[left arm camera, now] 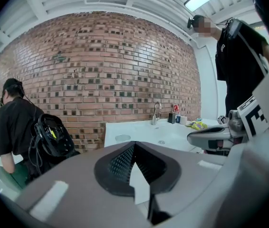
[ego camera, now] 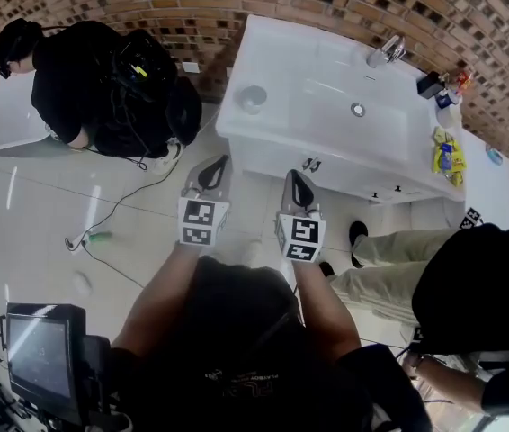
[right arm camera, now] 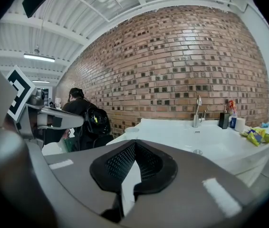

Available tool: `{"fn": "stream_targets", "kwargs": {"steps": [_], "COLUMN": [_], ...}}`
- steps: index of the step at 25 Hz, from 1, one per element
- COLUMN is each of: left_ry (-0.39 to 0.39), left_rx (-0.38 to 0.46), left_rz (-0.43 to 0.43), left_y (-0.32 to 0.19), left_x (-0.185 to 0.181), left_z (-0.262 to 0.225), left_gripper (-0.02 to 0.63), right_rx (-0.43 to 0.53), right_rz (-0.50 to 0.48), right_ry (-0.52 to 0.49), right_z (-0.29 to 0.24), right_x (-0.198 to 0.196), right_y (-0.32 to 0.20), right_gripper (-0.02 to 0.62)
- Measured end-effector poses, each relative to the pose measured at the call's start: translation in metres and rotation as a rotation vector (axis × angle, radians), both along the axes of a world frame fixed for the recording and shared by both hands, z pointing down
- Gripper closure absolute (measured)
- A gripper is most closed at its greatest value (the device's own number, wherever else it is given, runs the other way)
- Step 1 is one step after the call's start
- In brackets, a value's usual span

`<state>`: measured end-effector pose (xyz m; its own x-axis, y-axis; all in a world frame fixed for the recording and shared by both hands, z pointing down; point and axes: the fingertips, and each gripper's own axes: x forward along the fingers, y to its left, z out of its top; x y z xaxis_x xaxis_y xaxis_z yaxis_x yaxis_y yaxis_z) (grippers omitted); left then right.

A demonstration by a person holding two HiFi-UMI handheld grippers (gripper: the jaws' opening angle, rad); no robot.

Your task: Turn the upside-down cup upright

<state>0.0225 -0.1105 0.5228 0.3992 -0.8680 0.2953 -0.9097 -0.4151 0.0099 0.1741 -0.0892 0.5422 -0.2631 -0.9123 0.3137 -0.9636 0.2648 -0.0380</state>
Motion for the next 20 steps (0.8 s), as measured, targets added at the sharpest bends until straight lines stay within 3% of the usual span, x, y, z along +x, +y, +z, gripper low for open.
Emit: {"fn": "stream_targets", "kwargs": {"steps": [9,15,20], "left_ry": [0.010,0.067,0.038], "left_rx": [0.001,-0.010,0.004], "left_rz": [0.037,0.036,0.057], "left_y": [0.033,0.052,0.076], "left_x": [-0.020,-0.043,-0.051], "left_z": [0.003,0.009,0.007], "left_gripper": [0.611,0.611,0.611], "right_rx": [-0.011,0.025,0.020], "right_rz": [0.051,0.040,0.062], "right_ry": [-0.008,0.039,0.020], "right_z": [0.006,-0.003,-0.005], "right_x": [-0.013,-0.038,-0.048], "right_y": [0.041,0.067,0.092], "right_gripper": [0.583,0.583,0.583]}}
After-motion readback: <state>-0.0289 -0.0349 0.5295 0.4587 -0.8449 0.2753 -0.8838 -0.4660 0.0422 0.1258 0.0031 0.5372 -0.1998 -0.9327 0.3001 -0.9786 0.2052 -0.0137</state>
